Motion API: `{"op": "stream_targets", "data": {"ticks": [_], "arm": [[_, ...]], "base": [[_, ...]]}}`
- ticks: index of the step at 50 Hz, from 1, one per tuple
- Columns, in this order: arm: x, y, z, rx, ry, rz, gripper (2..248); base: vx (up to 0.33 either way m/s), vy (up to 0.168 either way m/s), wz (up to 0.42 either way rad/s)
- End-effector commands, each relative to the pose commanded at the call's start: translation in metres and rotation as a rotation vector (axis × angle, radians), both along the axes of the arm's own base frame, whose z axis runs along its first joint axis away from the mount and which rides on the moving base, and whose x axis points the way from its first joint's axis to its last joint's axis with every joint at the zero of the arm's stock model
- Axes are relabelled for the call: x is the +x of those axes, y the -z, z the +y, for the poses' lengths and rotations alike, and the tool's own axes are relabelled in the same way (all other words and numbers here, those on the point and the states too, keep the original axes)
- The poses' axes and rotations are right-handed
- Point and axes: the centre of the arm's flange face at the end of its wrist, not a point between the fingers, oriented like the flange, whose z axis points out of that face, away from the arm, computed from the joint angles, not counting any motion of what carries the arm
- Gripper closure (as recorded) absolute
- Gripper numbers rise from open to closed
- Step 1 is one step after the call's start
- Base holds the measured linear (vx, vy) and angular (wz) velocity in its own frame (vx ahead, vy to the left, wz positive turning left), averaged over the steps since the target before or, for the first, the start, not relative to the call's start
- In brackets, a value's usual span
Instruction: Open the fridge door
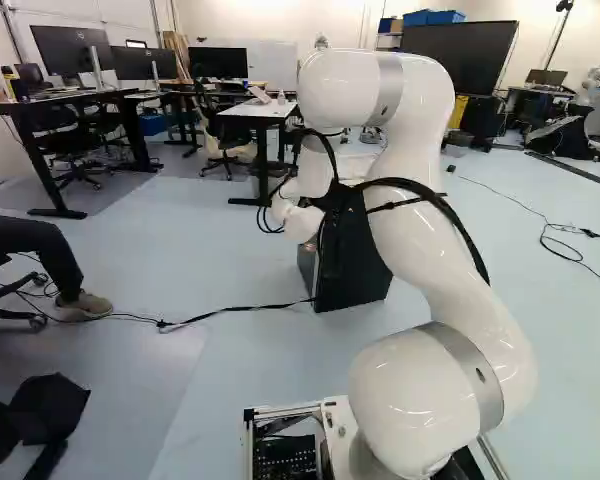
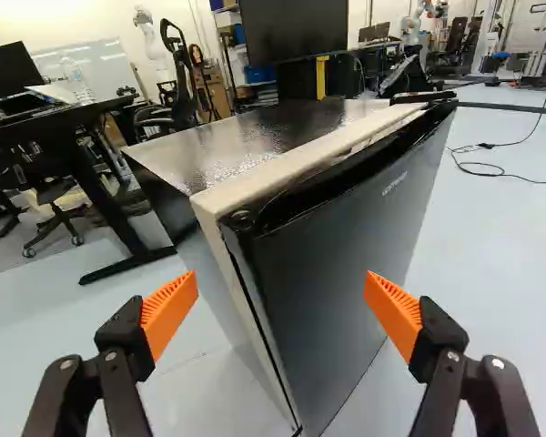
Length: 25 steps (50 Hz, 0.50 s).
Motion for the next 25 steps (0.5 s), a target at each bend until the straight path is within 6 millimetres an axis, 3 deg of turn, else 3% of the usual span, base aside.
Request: {"op": "stream_targets", "data": {"ticks": [25], "arm": [[0.0088,0.0025,-0.0025,0.013,0.055,-0.011,3]], "base": [[0.000,0.000,0.000]]}}
